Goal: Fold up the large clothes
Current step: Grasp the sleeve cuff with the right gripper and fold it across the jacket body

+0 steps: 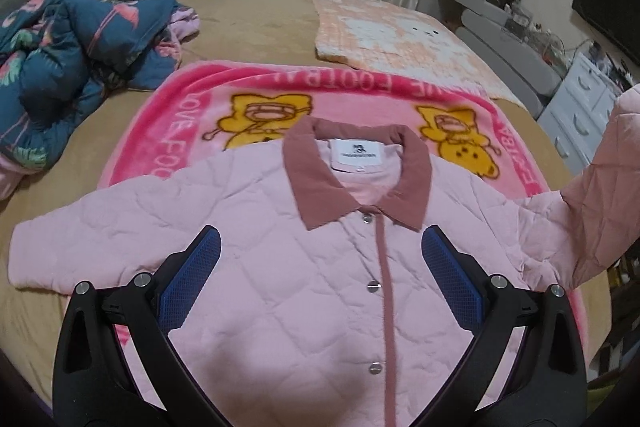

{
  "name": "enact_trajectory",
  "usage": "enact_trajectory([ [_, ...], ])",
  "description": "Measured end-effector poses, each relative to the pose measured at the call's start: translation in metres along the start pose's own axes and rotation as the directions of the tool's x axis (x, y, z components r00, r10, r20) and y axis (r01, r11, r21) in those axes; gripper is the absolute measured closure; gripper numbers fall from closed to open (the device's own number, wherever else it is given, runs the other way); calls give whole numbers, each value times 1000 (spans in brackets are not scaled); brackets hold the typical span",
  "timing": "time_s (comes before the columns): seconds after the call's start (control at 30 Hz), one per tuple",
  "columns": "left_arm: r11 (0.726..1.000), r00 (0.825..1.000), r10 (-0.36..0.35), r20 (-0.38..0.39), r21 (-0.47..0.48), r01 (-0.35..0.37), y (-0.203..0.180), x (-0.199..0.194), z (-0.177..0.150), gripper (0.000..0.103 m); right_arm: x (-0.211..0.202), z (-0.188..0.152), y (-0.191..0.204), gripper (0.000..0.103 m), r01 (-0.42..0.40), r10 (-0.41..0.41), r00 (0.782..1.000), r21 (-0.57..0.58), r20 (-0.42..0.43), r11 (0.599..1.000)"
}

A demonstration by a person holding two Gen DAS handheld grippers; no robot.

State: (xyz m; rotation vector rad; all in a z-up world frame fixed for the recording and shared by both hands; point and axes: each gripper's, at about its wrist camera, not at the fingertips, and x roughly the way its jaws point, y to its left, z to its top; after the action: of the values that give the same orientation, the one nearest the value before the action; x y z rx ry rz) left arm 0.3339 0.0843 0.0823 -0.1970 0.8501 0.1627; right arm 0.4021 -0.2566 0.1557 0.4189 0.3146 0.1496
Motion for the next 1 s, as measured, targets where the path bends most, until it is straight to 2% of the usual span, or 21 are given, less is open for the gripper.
enact_trajectory([
  [0.3, 1000, 1000, -3, 31, -25, 4, 45, -14, 13, 9, 11, -6, 85, 89, -67, 65, 998, -93, -23, 993],
  [0.43, 999, 999, 1, 38, -43, 1, 63, -17, 15, 9, 18, -22, 117, 89, -89, 83, 995, -124, -50, 988],
  [1.0, 979, 1000, 4, 26, -205, 1, 155, 2, 5, 9, 58, -112, 197, 88, -198, 152, 967, -235, -203, 952],
])
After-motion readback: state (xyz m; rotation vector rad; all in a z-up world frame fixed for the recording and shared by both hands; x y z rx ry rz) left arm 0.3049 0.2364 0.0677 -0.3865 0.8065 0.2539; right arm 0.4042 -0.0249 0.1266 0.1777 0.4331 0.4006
